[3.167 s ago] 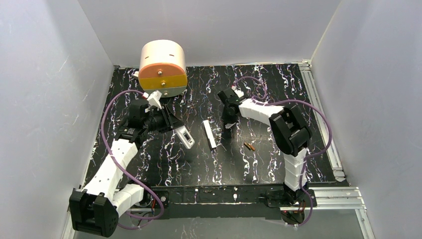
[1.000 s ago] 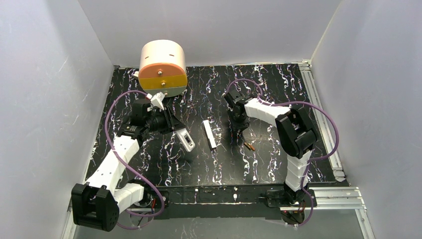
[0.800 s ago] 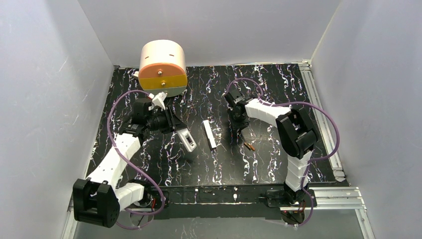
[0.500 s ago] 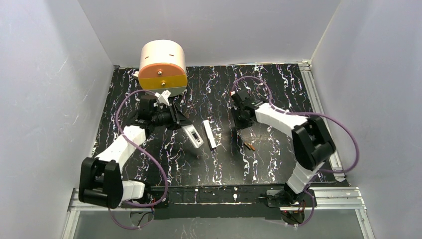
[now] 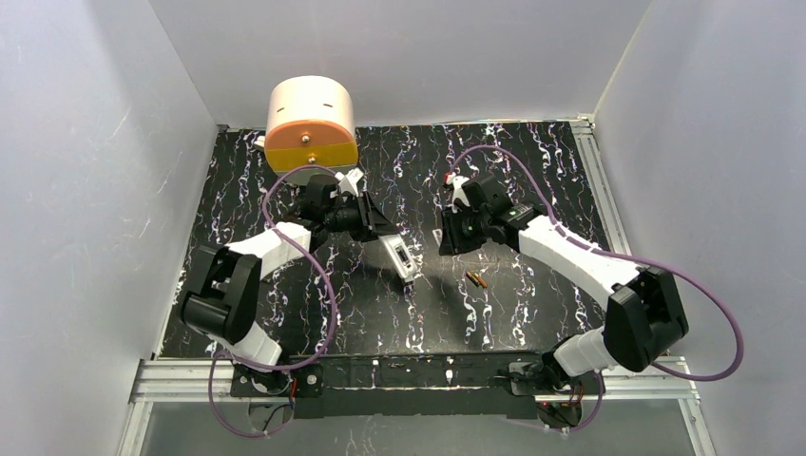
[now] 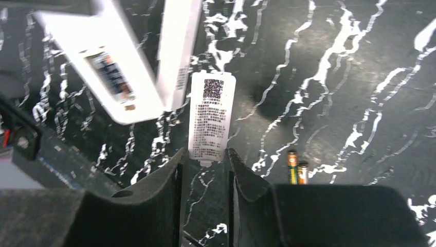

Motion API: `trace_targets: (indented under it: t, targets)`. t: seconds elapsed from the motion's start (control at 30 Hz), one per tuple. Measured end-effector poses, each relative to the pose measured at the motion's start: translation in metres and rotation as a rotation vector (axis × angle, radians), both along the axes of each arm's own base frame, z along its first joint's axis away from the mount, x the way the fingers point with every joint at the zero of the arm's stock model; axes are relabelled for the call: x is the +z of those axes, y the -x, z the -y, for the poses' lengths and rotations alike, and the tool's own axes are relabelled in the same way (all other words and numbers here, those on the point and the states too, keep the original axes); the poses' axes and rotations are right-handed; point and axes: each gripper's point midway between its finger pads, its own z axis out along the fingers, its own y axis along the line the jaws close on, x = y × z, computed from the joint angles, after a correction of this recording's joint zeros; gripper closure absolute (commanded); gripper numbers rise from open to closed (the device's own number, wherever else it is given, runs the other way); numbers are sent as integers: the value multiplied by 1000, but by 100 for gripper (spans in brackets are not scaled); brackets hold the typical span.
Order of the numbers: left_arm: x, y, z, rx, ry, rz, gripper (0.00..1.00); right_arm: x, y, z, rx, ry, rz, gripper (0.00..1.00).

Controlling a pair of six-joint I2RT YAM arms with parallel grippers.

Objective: Load the batteries into the remote control

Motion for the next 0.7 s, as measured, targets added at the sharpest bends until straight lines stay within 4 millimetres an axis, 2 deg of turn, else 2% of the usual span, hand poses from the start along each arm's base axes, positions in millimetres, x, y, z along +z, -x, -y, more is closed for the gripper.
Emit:
trace_targets:
  t: [0.2,0.4,0.7]
  targets:
    - [-4,-11,14,-5,55,8,100,19,24,-22,98,-79,10,70]
    - [5,-9,26,-35,104,27,100,15,52,-46,204,-64,6,70]
    - [6,2,28,-76,135,6,100,16,50,-54,219,-3,53,70]
